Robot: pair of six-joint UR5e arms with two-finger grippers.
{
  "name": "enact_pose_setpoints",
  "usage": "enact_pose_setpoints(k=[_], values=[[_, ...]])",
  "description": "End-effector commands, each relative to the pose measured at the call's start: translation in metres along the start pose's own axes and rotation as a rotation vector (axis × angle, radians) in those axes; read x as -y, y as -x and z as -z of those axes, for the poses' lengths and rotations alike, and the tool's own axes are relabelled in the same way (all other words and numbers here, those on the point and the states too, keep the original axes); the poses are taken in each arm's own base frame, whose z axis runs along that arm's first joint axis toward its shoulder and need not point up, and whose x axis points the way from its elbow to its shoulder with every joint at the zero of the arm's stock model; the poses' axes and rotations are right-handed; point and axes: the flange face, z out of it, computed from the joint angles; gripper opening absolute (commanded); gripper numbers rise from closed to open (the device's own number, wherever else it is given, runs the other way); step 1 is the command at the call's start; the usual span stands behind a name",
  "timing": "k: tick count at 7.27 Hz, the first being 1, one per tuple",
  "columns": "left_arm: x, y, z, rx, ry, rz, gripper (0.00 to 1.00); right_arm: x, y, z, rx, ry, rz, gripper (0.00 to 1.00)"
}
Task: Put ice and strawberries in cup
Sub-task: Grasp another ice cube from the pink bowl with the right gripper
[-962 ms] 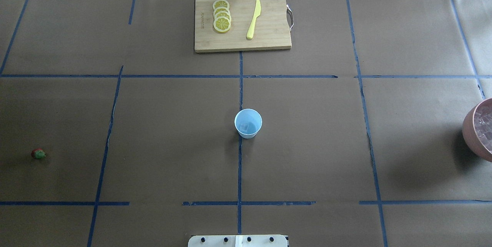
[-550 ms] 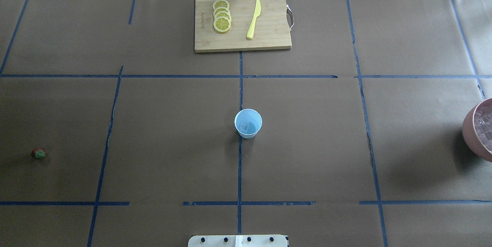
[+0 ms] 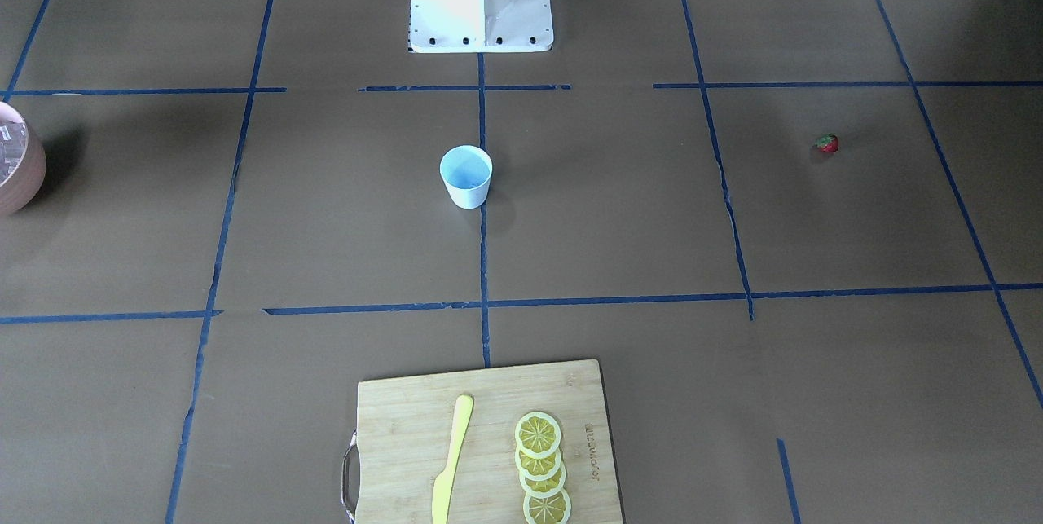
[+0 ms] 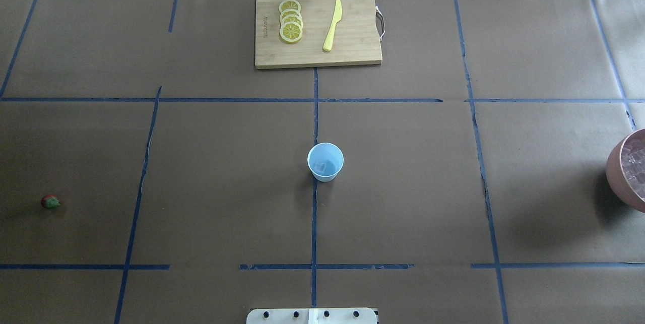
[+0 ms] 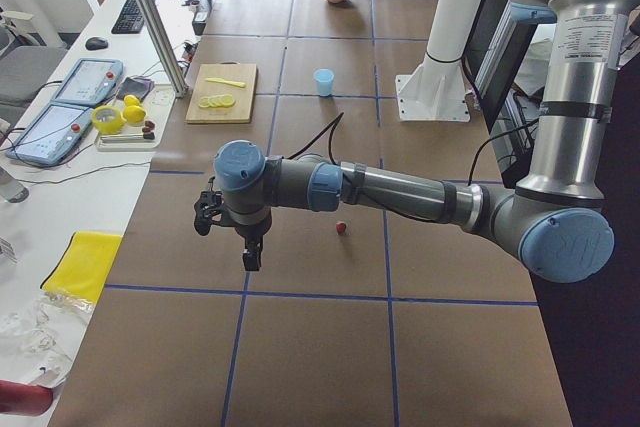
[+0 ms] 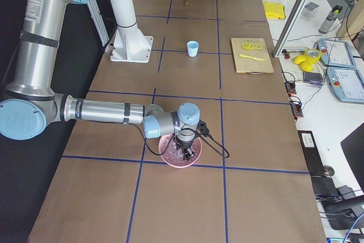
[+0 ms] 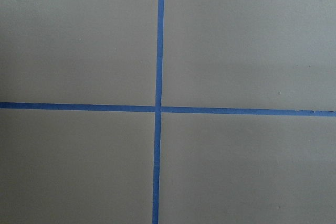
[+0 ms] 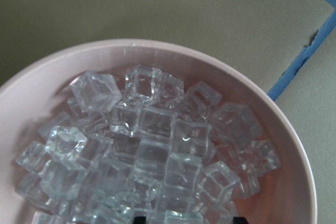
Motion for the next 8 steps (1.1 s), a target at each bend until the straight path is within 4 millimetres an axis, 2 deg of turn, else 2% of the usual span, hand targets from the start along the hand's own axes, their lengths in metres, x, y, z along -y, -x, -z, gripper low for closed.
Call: enact_pose_setpoints(k=[1,5,6,8], values=[[0.0,0.0,0.0,0.0,0.0,0.0,1.0,-0.0031,-0.0016,-0.0035,0.002,0.005,0.002,0.61],[0.0,-0.0006,0.0005,0.0,-0.001,-0.001,1.0,-0.0067,-0.0047,-0.0087,0.005,0.011,-0.001,0.52],[0.0,-0.0006,0.0005,0.0,-0.001,-0.001,1.0,-0.0054,-0.0044,-0.0078,0.005,0.009,0.001,0.39],[0.0006,-0.0012,0.001,0.0,-0.002,-0.002,1.0,-0.0004,-0.0032,-0.0047,0.004,0.002,0.005,0.05]])
